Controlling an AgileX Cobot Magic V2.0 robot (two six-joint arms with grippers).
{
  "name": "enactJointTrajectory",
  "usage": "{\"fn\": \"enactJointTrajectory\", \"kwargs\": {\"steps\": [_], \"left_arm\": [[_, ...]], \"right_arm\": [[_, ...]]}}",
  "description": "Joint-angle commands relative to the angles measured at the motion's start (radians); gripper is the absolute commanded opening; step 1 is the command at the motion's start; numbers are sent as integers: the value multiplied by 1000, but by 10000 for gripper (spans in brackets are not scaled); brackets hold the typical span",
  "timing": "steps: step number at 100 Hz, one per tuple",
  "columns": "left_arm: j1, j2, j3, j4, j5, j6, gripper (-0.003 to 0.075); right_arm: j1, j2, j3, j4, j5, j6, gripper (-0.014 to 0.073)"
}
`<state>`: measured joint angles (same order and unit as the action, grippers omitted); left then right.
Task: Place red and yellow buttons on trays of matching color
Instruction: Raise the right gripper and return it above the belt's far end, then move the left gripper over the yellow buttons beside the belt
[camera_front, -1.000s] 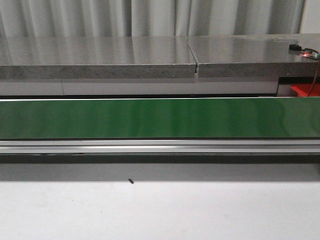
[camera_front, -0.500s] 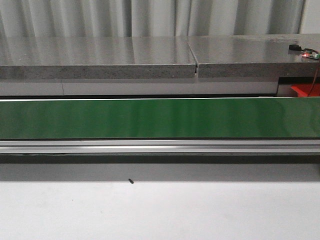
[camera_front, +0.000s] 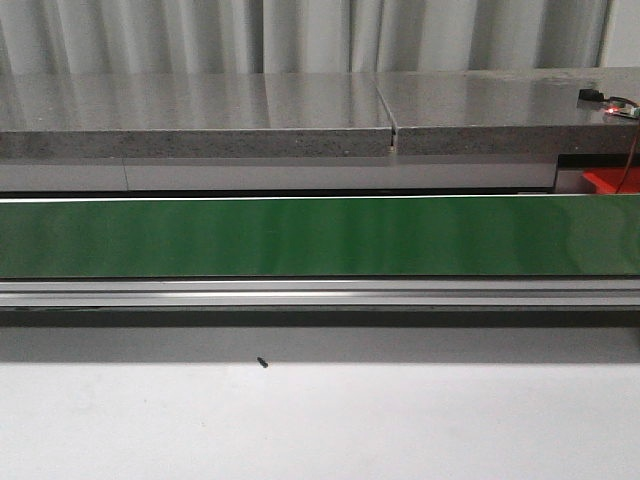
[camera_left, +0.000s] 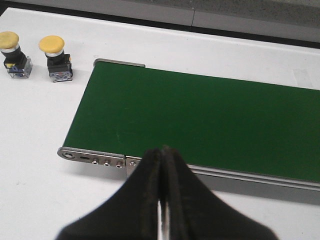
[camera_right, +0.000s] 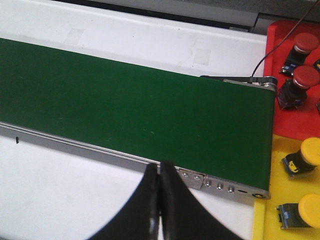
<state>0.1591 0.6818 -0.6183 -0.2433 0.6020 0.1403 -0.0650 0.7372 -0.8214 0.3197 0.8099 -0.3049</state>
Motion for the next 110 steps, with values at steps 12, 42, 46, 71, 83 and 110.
{"fn": "enactJointTrajectory", "kwargs": {"steps": [12,42,46,71,83,110], "left_arm": [[-4,-3,-29,-19,-67,1,-20],[-4,-3,-29,-19,-85,1,-20],[-4,-3,-29,-19,-85,1,-18],[-4,-3,-29,-19,-68,1,393],[-4,-3,-29,-19,-68,1,572],[61,61,-146,-19,-42,-70,577]], "right_arm": [[-1,-4,-24,14,-53,-1,-69],[-1,-4,-24,14,-53,-1,-69],[-1,-4,-24,14,-53,-1,-69],[-1,-4,-24,14,-53,-1,-69],[-1,-4,-24,14,-53,-1,-69],[-1,-4,-24,14,-53,-1,-69]]}}
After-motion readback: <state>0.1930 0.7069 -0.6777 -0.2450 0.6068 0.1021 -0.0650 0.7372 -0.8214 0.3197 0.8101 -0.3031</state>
